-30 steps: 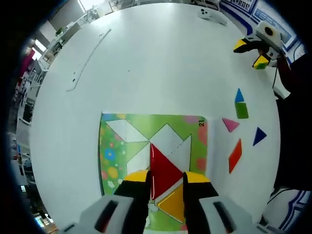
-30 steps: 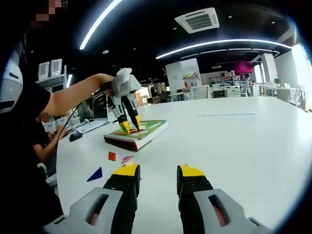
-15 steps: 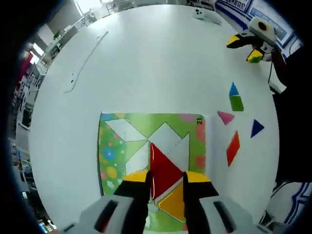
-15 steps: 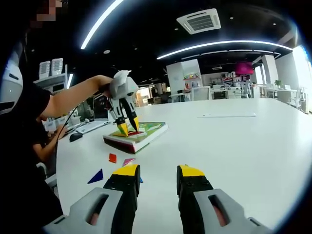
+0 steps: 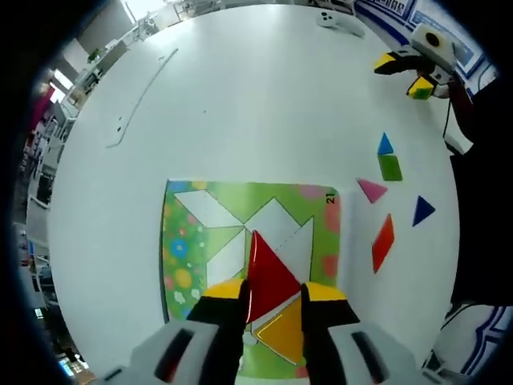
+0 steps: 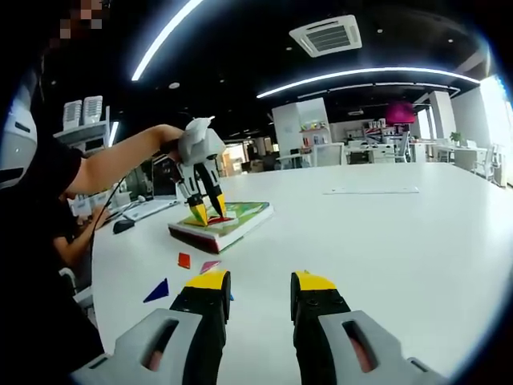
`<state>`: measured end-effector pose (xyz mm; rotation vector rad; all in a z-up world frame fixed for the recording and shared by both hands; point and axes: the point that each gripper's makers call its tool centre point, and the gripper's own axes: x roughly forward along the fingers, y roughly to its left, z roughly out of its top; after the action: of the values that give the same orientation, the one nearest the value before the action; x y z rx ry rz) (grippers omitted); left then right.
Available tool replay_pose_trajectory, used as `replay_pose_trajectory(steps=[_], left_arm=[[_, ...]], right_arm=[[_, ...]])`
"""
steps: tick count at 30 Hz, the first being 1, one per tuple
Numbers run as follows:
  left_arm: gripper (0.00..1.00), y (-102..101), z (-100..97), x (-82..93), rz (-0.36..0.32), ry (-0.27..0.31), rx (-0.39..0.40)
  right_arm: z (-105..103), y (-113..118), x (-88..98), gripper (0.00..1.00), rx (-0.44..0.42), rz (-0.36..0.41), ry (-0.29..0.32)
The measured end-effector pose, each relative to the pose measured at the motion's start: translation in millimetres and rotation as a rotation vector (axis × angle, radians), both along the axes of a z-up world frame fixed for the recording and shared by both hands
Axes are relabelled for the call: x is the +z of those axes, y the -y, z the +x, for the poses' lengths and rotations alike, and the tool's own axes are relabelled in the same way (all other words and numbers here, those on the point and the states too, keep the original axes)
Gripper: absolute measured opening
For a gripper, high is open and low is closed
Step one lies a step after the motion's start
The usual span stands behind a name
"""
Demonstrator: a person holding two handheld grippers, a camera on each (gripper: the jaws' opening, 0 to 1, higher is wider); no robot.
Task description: Pick up the tangram pieces one by one and place each piece onto its matching region on the pattern sheet, fitting the shapes together until the outline on the sheet is completely filled by the tangram pieces
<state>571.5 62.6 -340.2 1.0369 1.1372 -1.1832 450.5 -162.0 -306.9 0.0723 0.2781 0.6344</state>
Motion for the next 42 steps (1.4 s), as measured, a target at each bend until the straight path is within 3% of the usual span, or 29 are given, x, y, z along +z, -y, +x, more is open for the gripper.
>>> replay_pose_trajectory(steps=[2, 5, 7, 10, 16, 18, 26, 32, 35, 37, 38, 42], left_arm=[[0.27, 5.1, 1.6, 10.3, -0.090, -0.019, 0.018], [0.31, 4.1, 8.1, 35.9, -0.203, 0.013, -0.013], [0.35, -7.8, 1.3, 37.4, -0.171, 0.013, -0.046], [0.40, -18.0, -9.5, 21.0, -0.090, 0.001, -0.115], [0.39, -18.4, -7.4, -3.5, -0.042, 0.030, -0.130], [0.38, -19.1, -8.2, -3.3, -0.038, 0.015, -0.123], [0.30, -20.9, -8.0, -4.0, -0.053, 0.011, -0.060], [0.31, -18.1, -8.1, -2.1, -0.067, 0.025, -0.093], [0.33, 7.7, -7.1, 3.2, -0.185, 0.006, 0.057], [0.31, 11.6, -5.2, 0.2, -0.187, -0.012, 0.157], [0.31, 9.2, -0.7, -1.9, -0.170, 0.017, 0.138], [0.31, 7.6, -4.7, -1.7, -0.161, 0.020, 0.090]], right_arm=[[-0.4, 1.2, 0.3, 0.31, -0.002, 0.000, 0.001], [-1.1, 3.7, 0.3, 0.31, -0.008, -0.002, 0.001], [-0.5, 5.2, -1.3, 0.31, -0.012, -0.003, -0.004], [1.9, 3.1, -2.4, 0.31, -0.012, 0.000, -0.006], [0.6, -8.1, 1.1, 0.31, 0.019, 0.000, 0.003], [-0.4, -7.5, 0.4, 0.31, 0.021, -0.004, 0.001], [0.0, -5.2, -3.6, 0.31, 0.006, -0.003, -0.012], [-0.8, -9.8, -3.9, 0.31, 0.020, -0.005, -0.012], [-0.7, -8.3, -5.1, 0.31, 0.014, -0.007, -0.016], [-0.4, -7.7, -5.9, 0.31, 0.011, -0.009, -0.019], [-0.4, -7.8, -5.8, 0.31, 0.012, -0.010, -0.019], [-1.3, -7.6, -3.4, 0.31, 0.013, -0.012, -0.015]])
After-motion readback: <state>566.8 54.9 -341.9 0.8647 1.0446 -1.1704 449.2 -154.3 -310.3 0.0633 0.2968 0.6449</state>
